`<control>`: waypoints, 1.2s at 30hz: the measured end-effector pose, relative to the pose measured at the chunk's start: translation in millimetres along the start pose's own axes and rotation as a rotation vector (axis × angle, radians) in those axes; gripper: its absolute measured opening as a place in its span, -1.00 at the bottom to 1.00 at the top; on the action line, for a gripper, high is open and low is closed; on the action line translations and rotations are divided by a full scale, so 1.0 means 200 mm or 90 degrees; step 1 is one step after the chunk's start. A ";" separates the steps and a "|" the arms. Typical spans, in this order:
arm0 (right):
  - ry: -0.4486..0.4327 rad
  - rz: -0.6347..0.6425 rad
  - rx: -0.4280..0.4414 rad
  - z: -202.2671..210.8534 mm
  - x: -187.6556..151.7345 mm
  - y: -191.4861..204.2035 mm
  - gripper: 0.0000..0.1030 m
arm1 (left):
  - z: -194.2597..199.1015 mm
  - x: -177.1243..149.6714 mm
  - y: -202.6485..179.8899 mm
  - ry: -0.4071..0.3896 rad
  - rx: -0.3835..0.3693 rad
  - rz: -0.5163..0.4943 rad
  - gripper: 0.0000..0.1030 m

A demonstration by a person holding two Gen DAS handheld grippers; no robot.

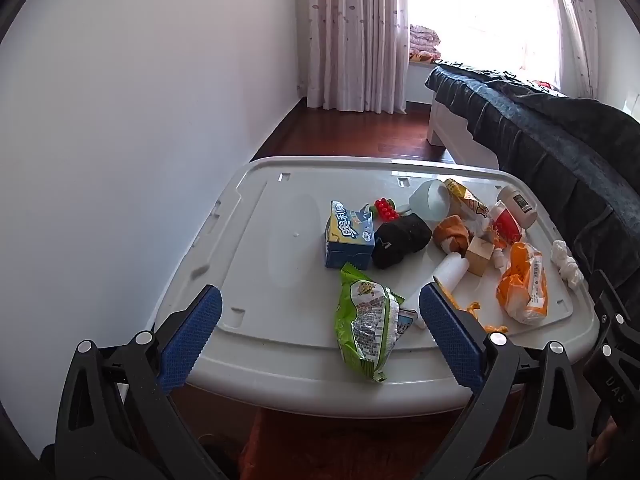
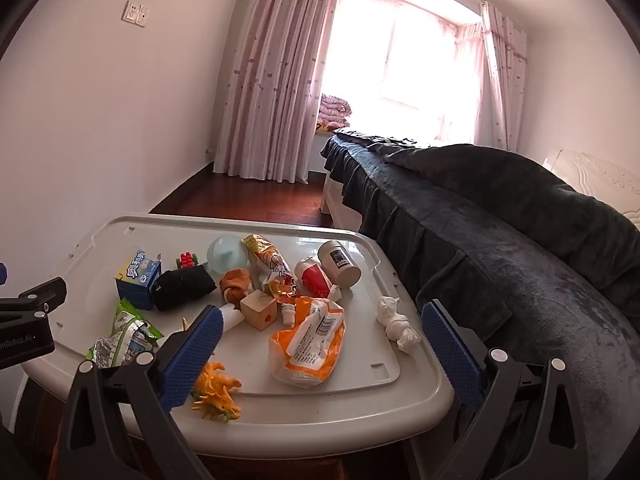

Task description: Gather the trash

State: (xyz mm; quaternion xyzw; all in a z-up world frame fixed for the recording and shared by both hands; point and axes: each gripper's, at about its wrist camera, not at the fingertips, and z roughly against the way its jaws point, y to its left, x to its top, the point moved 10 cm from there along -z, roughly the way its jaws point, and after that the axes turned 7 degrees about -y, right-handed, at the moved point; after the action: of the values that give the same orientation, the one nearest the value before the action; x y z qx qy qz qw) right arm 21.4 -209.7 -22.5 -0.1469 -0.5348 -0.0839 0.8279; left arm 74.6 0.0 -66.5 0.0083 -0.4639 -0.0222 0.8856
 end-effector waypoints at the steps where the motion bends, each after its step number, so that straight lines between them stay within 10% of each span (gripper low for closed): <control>1: 0.000 0.000 0.000 0.00 0.00 0.00 0.90 | 0.00 0.00 0.00 0.000 0.000 0.000 0.87; 36: -0.003 -0.005 0.000 0.00 0.00 0.00 0.90 | 0.01 0.02 0.00 -0.004 0.000 -0.001 0.87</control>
State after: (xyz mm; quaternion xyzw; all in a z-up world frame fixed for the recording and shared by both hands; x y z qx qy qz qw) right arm 22.3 -210.4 -22.2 -0.1445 -0.5374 -0.0869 0.8263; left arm 74.5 -1.1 -62.8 0.0088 -0.4665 -0.0226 0.8842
